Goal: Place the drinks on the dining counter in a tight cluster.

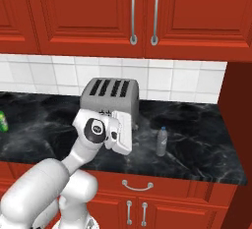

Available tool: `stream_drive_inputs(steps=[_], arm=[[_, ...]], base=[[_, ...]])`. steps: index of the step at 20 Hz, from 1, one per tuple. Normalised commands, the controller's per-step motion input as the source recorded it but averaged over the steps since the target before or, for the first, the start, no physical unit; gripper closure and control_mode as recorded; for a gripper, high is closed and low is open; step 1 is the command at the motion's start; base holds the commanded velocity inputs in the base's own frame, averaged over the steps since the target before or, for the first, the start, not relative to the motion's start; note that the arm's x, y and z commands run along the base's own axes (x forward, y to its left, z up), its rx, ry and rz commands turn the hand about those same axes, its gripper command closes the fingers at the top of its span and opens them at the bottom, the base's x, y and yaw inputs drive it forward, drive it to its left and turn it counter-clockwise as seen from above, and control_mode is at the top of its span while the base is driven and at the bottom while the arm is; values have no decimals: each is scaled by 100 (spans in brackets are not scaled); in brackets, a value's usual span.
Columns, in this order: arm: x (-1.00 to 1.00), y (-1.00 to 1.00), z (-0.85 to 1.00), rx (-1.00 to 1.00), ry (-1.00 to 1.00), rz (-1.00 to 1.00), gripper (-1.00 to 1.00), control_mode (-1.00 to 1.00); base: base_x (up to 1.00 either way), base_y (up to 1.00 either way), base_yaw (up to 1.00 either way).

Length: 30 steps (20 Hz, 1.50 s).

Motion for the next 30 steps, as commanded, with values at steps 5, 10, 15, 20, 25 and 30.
stream_drive_inputs(steps=[5,10,15,20,25,30], arm=[[22,-19,-17,0,0,0,-100,-100],[21,-17,-10,0,1,-2,-100,-100],[14,-9,-3,0,1,-5,-100,-100],[16,-9,-6,0,1,-4,-100,-100],[25,-8,-10,0,1,0,-100,-100],[19,-5,-15,0,0,0,-100,-100]], base=[[0,0,0],[0,0,0],[0,0,0],[0,0,0],[0,0,0],[0,0,0]])
